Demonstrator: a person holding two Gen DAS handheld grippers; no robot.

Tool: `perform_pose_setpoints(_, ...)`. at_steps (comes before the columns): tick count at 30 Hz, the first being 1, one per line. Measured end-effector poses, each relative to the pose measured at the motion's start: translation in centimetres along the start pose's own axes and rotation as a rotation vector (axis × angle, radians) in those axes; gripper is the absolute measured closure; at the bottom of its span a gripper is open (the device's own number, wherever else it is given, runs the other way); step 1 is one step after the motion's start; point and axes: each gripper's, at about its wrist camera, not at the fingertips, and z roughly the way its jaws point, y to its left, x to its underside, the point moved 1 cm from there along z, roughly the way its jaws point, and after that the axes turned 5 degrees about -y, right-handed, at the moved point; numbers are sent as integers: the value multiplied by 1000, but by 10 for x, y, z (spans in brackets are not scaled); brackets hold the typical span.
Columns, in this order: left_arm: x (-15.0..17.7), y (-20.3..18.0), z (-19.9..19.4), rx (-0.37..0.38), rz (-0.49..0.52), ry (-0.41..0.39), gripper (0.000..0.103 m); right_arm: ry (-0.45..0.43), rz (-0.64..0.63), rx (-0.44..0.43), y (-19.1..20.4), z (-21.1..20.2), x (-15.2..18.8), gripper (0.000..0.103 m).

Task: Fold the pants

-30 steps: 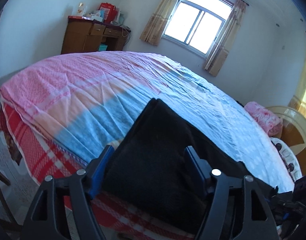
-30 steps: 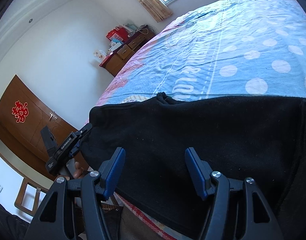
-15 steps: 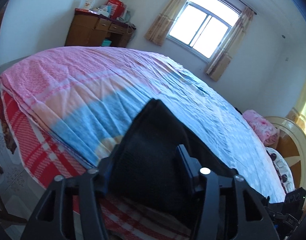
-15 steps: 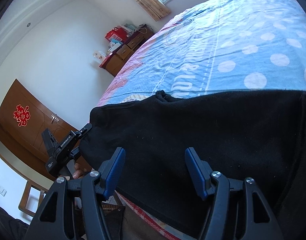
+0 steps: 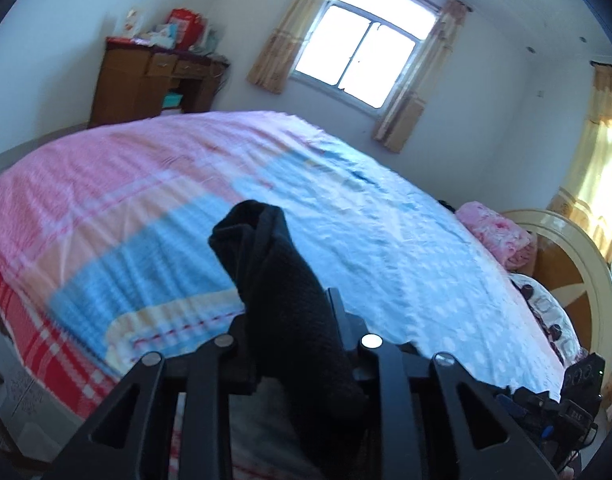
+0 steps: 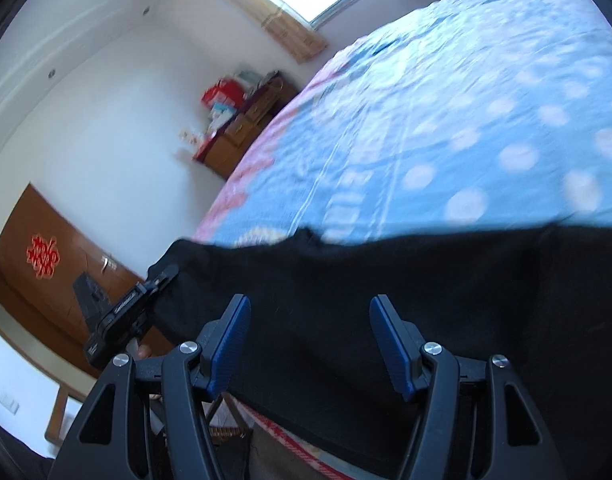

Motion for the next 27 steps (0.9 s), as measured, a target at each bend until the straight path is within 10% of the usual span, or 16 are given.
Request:
perform_pose_setpoints(11,-1,-133,-6,296,214,17,76,-126,45,190,-59,-106,-12,39)
perform_pose_setpoints(27,120,-339,4,683,559,230,76,-314,260,107,-114,-199,-2,39)
